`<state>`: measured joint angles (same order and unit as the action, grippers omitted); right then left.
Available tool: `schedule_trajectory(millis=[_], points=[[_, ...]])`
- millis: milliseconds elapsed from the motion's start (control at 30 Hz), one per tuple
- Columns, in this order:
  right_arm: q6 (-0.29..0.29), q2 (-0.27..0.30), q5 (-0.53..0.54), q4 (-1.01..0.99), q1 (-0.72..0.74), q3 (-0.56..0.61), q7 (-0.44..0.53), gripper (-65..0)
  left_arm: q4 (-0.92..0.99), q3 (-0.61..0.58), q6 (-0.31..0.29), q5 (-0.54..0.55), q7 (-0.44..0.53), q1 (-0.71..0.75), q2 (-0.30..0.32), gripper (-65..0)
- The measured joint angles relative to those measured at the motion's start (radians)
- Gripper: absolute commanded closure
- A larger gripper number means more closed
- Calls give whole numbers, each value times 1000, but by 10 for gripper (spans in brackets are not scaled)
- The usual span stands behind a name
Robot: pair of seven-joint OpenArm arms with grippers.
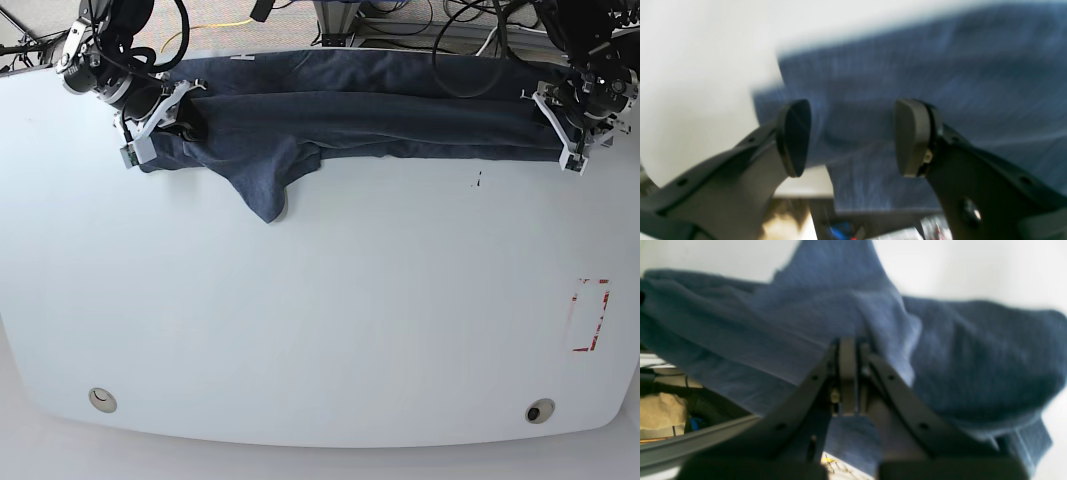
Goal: Fold the T-shirt properly
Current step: 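Fold the grasped edge with both grippers over onto the shirt body, then release the right gripper and grasp the hanging sleeve fabric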
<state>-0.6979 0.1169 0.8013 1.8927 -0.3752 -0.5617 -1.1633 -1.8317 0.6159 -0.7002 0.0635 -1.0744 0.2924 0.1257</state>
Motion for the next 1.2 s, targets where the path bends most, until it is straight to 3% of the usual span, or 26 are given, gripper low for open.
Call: schedule_trajectory(millis=[200,333,600,733,867,967,1100,1133,1200], points=[[3,8,-190,-125,35,-1,25,-59,160,6,-4,40,51,-42,50,-358],[-9,18,-212,-192,82,0,87,-59,233,10,0,48,126,-96,55,-358],[-17,108,-225,-352,222,0,115,-62,249,1,-5,46,90,-172,38,-358],[-4,138,-260,-360,261,-7,100,-63,251,-3,-5,42,69,-181,33,-358],[2,153,-251,-287,294,-40,-27,-76,251,-7,-3,32,53,-195,34,-358],[5,154,-175,-180,332,-36,-59,-181,251,-18,-3,20,51,-200,35,-358],[1,127,-150,-128,373,-25,-75,-407,251,-16,-3,27,60,-196,35,-358],[2,114,-168,-138,379,-11,-83,-445,252,-16,-3,27,60,-196,35,-358],[2,101,-177,-162,391,30,-98,-458,253,-16,-3,25,58,-196,35,-358]])
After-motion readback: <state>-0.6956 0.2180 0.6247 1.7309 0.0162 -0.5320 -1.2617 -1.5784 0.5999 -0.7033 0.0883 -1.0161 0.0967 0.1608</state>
